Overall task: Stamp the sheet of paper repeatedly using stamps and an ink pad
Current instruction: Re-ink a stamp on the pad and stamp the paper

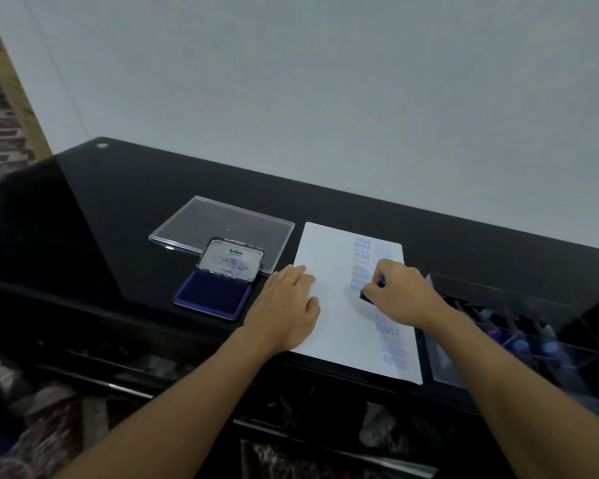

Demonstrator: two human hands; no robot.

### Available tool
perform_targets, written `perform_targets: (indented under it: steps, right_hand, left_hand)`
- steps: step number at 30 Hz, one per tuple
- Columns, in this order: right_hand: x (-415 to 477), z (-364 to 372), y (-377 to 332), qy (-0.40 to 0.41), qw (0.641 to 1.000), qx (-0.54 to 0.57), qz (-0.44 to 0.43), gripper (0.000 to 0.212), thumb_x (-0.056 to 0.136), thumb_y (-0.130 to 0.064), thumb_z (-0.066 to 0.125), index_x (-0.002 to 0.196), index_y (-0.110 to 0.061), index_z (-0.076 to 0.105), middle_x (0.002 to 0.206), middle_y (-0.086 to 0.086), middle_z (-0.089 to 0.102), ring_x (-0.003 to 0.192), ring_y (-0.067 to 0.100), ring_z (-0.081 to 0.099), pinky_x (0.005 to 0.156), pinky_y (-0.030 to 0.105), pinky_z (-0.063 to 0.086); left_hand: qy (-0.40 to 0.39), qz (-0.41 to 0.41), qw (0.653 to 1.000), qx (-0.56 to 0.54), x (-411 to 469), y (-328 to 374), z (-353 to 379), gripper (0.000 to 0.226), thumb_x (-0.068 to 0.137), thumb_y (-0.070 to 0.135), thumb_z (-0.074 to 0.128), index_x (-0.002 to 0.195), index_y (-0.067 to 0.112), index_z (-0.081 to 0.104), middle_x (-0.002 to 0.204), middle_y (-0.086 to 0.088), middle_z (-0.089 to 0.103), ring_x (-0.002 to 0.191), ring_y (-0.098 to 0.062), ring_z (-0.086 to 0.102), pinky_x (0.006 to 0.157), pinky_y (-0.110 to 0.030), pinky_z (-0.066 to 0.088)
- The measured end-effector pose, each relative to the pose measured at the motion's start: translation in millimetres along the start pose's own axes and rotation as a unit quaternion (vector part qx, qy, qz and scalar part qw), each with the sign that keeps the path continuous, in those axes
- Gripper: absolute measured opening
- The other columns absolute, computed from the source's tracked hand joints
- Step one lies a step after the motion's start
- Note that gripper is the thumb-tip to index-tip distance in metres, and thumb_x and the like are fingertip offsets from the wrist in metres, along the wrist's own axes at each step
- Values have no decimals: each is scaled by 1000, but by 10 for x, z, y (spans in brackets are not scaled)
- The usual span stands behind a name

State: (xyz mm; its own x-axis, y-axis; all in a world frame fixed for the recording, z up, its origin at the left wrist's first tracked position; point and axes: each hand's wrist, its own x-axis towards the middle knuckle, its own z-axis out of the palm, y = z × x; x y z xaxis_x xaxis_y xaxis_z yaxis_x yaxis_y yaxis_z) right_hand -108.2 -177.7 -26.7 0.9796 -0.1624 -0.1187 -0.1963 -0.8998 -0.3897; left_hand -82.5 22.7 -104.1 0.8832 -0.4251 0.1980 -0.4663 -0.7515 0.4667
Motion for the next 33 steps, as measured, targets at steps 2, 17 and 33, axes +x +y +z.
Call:
perform_targets:
  steps: [2,17,33]
  right_hand:
    - [62,24,-8,-5,1000,-9,-3,15,94,-26,57,87,-15,51,86,4,62,66,18,52,59,31,43]
    - [293,106,-27,-27,998,-51,-29,18,94,-25,59,83,-15,49,82,5,61,65,18,50,59,31,41]
    - [208,387,-58,59,998,-34,-6,17,96,-17,42,82,-17,33,72,6,51,58,20,42,50,32,32]
  left_hand:
    - [6,4,1000,2,-7,-8,16,47,100,29,38,144,12,43,157,-6,31,147,-19,20,121,-32,13]
    - [25,12,1000,9,-22,-37,29,46,100,30,40,142,14,45,156,-4,34,146,-18,23,120,-32,15]
    - [15,3,1000,10,-31,-10,10,46,101,31,38,143,16,43,157,-2,32,146,-16,21,120,-32,15]
